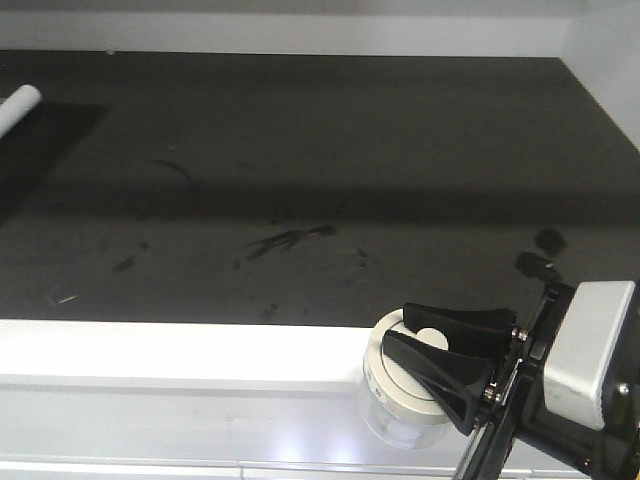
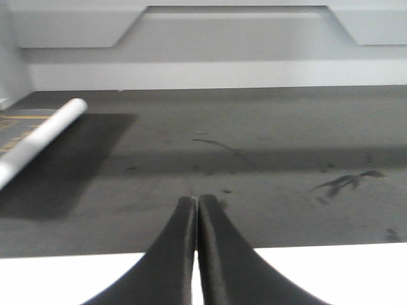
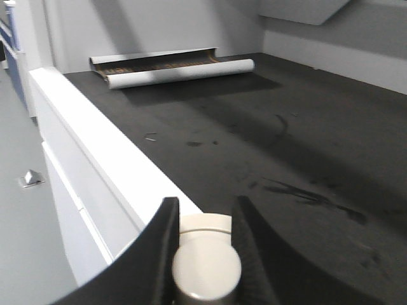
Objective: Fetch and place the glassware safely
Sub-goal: 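Drive the base across the lab holding the jar in the right gripper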
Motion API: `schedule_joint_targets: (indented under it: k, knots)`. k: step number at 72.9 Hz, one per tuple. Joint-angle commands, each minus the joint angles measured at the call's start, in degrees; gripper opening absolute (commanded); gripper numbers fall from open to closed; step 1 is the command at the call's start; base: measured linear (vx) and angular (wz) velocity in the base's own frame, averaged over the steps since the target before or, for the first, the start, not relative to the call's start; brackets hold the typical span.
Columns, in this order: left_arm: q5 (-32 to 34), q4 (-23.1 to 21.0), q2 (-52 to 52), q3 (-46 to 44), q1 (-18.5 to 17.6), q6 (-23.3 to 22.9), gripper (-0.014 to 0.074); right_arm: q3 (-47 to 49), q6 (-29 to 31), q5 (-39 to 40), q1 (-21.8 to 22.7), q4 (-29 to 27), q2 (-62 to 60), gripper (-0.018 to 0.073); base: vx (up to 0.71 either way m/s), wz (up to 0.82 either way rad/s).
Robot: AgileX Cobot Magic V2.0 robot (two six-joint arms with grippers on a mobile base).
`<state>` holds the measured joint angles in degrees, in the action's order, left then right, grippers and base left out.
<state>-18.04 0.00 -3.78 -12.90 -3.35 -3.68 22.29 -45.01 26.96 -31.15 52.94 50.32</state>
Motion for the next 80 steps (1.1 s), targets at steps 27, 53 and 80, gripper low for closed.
schedule_joint_targets:
  k: [27,53,80]
  knots:
    - [4.1,-0.6,-0.7,-1.5,-0.4,-0.4,-0.0007,1.7,0.6,3.8,0.1,-1.5,-0.7,-0.0001,-0.02,0.36]
    - [4.1,-0.6,-0.7,-1.5,-0.4,-0.4,-0.0007,1.7,0.6,3.8,0.1,-1.5,-0.7,-0.0001,-0.02,0.59]
    - [4.1,-0.6,-0.7,-1.5,-0.4,-0.4,-0.0007,1.7,0.6,3.8,0.1,-1.5,-0.7,-0.0001,-0.02,0.9]
